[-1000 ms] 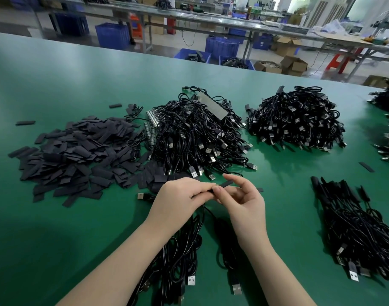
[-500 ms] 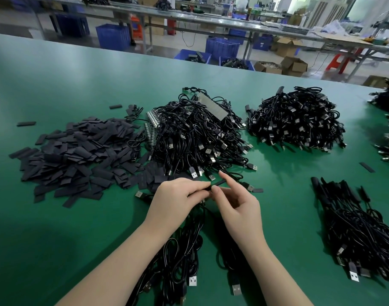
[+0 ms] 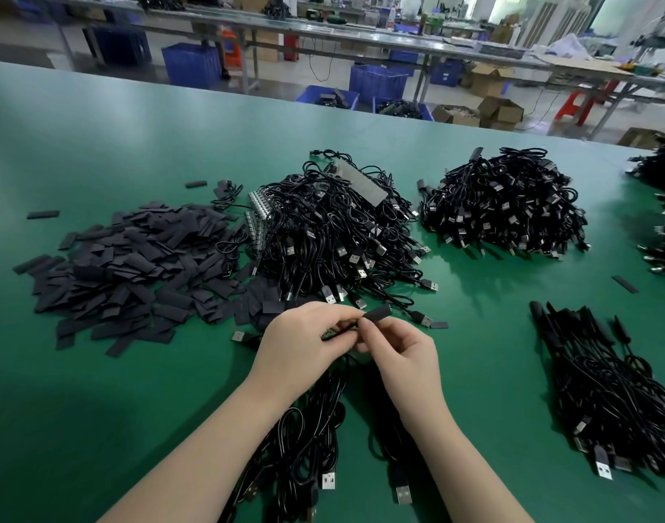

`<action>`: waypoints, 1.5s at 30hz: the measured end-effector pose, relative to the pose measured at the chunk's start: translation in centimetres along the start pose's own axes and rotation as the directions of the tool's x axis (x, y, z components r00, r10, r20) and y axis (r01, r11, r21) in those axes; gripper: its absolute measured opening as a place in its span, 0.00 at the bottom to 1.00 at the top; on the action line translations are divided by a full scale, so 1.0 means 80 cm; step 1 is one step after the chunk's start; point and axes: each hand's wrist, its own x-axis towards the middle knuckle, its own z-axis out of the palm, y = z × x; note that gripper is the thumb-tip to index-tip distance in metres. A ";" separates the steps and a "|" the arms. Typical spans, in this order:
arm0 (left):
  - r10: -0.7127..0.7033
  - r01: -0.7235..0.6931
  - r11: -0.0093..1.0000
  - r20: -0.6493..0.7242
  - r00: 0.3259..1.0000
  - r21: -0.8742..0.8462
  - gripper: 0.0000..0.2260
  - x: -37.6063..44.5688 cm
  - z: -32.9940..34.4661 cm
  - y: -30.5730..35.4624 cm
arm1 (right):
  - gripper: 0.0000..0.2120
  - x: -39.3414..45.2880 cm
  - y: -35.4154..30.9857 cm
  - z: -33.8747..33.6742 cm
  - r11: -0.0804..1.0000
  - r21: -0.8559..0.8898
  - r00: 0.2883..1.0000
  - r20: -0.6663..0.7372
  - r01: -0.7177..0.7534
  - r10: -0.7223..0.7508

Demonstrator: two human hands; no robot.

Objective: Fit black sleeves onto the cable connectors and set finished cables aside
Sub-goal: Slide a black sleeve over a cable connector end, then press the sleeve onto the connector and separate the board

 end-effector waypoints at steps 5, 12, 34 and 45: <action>0.011 -0.018 0.990 0.050 0.999 0.141 0.13 0.002 -0.001 -0.002 | 0.10 0.007 0.002 -0.007 0.964 0.253 0.987 -0.120 -0.077 0.111; 0.025 -0.026 0.998 0.013 1.000 0.062 0.10 0.002 0.000 -0.006 | 0.10 0.001 0.002 -0.001 0.995 0.091 0.999 -0.037 -0.033 0.036; -0.082 0.082 0.926 -0.018 0.997 0.369 0.11 0.008 -0.007 -0.014 | 0.17 0.025 -0.056 -0.219 0.220 -0.879 0.840 -0.472 -0.424 -0.268; -0.206 0.195 0.919 -0.004 0.978 0.342 0.10 0.009 -0.007 -0.023 | 0.28 0.029 -0.006 0.004 0.501 -0.839 0.947 0.303 0.213 0.104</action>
